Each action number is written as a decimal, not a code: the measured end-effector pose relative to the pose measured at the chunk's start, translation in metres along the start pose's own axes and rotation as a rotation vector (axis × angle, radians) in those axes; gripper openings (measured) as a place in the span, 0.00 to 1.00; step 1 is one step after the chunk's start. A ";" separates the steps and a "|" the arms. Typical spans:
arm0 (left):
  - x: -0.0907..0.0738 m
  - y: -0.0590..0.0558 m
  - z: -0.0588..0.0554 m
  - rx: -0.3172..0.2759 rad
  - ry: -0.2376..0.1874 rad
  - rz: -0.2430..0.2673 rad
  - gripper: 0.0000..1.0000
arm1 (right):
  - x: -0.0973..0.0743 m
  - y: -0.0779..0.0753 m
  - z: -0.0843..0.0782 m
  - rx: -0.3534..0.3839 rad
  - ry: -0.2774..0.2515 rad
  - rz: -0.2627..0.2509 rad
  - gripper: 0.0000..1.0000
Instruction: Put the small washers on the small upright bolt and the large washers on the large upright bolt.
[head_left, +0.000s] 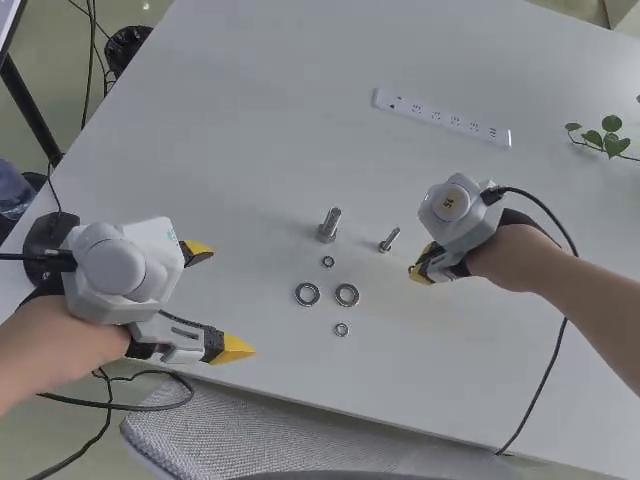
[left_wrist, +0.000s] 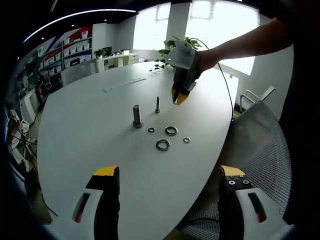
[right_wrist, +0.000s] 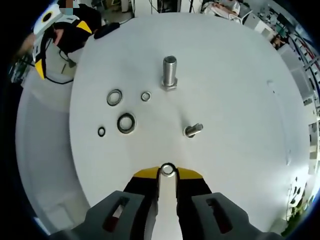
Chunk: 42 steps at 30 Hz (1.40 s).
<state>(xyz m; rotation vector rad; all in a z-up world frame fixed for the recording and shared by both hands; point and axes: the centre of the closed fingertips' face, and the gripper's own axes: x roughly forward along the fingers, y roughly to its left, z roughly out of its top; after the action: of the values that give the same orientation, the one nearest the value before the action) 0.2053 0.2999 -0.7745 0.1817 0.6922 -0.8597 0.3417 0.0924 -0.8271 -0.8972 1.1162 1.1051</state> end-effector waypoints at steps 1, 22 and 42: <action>0.000 0.000 0.000 -0.003 -0.001 0.001 0.82 | -0.001 -0.001 0.001 -0.002 -0.001 -0.001 0.12; 0.002 -0.004 0.000 -0.043 -0.014 0.015 0.91 | -0.022 -0.029 0.039 -0.050 -0.053 -0.028 0.12; 0.003 0.000 0.003 -0.091 -0.032 0.032 1.00 | -0.005 -0.042 0.050 -0.084 -0.055 -0.017 0.12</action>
<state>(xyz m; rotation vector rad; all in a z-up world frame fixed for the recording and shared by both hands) 0.2080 0.2967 -0.7735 0.0967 0.6957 -0.7972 0.3934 0.1293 -0.8106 -0.9349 1.0219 1.1623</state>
